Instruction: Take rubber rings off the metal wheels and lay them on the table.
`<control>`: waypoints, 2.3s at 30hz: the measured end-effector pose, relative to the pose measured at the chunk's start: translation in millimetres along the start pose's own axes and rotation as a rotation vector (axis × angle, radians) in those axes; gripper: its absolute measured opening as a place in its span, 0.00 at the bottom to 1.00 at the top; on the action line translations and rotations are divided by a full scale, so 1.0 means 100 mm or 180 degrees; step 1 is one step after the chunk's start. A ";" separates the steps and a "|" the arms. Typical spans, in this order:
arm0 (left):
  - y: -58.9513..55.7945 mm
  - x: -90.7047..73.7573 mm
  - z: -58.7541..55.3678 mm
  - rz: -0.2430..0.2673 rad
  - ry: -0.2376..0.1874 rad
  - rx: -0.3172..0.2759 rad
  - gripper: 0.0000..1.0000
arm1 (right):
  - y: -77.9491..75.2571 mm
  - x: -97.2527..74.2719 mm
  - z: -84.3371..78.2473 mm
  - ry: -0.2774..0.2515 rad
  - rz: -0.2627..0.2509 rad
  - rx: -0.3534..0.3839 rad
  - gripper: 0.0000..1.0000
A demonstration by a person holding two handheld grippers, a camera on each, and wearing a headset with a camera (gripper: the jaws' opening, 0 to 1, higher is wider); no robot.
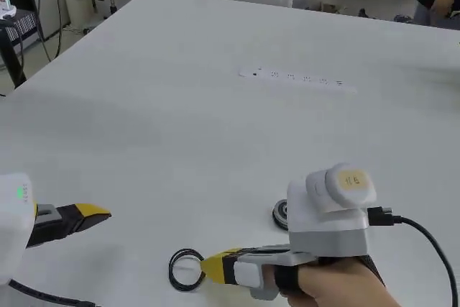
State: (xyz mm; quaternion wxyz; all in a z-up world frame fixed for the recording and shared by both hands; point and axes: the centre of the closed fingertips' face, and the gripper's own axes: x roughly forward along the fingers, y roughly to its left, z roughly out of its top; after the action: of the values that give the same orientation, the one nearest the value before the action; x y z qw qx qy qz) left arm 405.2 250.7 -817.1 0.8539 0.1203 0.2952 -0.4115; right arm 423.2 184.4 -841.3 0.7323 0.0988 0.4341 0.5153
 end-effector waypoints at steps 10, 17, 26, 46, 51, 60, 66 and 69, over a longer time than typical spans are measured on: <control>0.00 0.00 0.00 -0.0003 -0.0004 -0.0006 0.84 | -0.03 0.02 -0.03 0.0039 -0.0066 -0.0062 0.00; 0.00 0.00 0.00 -0.0006 0.0013 0.0005 0.84 | -0.02 0.04 -0.06 0.0118 -0.0111 -0.0250 0.00; 0.00 0.00 0.00 -0.0001 0.0017 0.0000 0.83 | -0.02 0.05 -0.08 0.0216 -0.0202 -0.0555 0.05; 0.00 -0.01 -0.01 0.0009 0.0034 -0.0001 0.82 | -0.04 -0.15 0.15 0.0017 -0.0287 -0.0767 0.11; 0.01 -0.01 -0.01 0.0015 0.0027 -0.0004 0.82 | -0.01 -0.21 0.24 -0.0064 -0.0300 -0.0878 0.14; 0.02 -0.02 -0.01 0.0032 0.0033 -0.0007 0.82 | 0.08 -0.34 0.43 -0.0260 -0.0253 -0.1111 0.19; 0.03 -0.03 -0.01 0.0044 0.0045 0.0003 0.81 | 0.08 -0.47 0.62 -0.0504 -0.0269 -0.1103 0.22; 0.03 -0.05 -0.01 0.0050 0.0050 0.0007 0.82 | 0.05 -0.57 0.74 -0.0685 -0.0295 -0.1073 0.24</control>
State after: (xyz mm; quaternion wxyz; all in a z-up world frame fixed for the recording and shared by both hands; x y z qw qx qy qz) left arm 405.4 256.0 -815.0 0.8546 0.1268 0.3004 -0.4041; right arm 469.3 161.0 -762.9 0.8036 0.0092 0.2650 0.5329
